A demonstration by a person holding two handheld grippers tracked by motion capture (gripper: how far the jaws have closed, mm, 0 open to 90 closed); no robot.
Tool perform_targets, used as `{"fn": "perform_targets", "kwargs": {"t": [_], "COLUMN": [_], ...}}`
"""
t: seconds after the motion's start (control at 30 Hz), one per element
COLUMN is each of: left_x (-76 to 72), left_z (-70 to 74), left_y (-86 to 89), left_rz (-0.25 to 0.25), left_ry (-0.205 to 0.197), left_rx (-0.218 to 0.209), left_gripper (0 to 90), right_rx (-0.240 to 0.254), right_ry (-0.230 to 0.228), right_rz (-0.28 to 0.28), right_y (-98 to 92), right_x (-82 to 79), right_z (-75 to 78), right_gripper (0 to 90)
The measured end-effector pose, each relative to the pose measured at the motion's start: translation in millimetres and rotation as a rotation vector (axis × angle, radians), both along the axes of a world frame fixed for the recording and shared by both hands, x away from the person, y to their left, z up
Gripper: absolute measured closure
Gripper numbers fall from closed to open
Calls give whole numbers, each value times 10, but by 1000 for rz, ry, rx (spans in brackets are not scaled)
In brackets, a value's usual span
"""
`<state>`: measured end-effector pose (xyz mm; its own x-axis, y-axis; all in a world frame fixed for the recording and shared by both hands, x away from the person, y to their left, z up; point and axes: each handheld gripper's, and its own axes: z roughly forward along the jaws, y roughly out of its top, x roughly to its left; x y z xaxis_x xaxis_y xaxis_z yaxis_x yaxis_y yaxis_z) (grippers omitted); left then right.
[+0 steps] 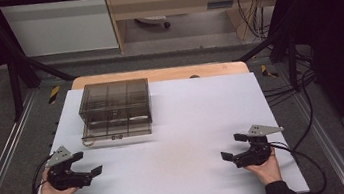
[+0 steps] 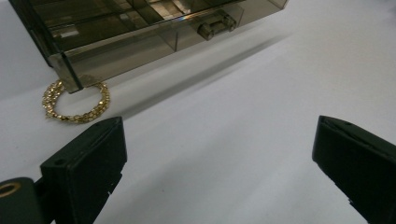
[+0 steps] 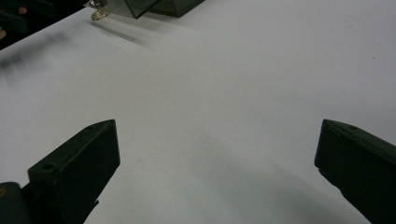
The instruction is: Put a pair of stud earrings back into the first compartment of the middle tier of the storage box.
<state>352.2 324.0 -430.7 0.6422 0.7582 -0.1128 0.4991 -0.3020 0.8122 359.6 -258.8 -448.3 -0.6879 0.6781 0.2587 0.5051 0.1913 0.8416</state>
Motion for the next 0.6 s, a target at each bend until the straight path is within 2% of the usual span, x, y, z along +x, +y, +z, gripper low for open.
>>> {"fn": "perform_targets", "kwargs": {"t": [0.17,0.27,0.6], "left_x": [27,75,168], "left_z": [14,31,77], "left_y": [63,134,235], "left_rz": [29,56,103], "left_ry": [5,13,27], "left_rx": [7,25,51], "left_gripper": [34,40,83], "right_rx": [-5,-6,-9], "right_ry": [0,-1,-1], "right_rz": [4,4,2], "right_y": [-1,-2,-2], "right_x": [4,5,4], "right_z": [-2,-2,-2], "right_gripper": [6,6,6]}}
